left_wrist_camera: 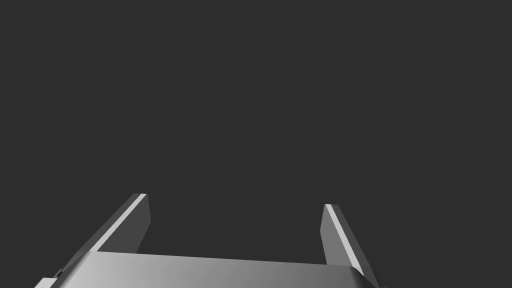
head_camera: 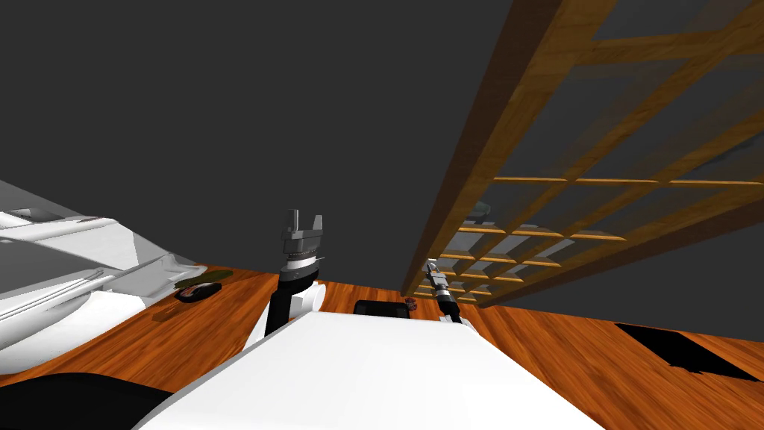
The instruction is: Pull the door open
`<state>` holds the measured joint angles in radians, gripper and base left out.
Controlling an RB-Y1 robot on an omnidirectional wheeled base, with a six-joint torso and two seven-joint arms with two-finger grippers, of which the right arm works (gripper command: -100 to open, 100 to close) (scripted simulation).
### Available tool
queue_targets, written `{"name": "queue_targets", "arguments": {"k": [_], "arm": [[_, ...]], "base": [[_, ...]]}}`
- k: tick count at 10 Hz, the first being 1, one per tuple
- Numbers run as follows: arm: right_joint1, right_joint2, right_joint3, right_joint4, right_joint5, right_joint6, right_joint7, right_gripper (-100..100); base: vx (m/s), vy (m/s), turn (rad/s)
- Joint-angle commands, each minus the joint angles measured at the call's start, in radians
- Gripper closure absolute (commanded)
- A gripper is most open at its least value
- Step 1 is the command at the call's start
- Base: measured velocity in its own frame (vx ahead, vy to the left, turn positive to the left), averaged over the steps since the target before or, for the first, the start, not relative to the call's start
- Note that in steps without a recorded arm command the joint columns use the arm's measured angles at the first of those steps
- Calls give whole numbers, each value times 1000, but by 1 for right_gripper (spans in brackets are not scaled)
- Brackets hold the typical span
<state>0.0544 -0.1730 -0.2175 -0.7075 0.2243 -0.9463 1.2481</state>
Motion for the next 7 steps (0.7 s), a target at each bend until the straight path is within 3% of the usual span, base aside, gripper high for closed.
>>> {"name": "queue_targets", "arguments": {"k": [1, 4, 7], "arm": [[0, 6, 5, 1, 2, -1, 0, 100], [0, 6, 5, 1, 2, -1, 0, 100], [-3, -3, 10, 5, -16, 2, -80, 100]], "base": [[-15, 3, 11], [-2, 0, 1], [-89, 39, 8]]}}
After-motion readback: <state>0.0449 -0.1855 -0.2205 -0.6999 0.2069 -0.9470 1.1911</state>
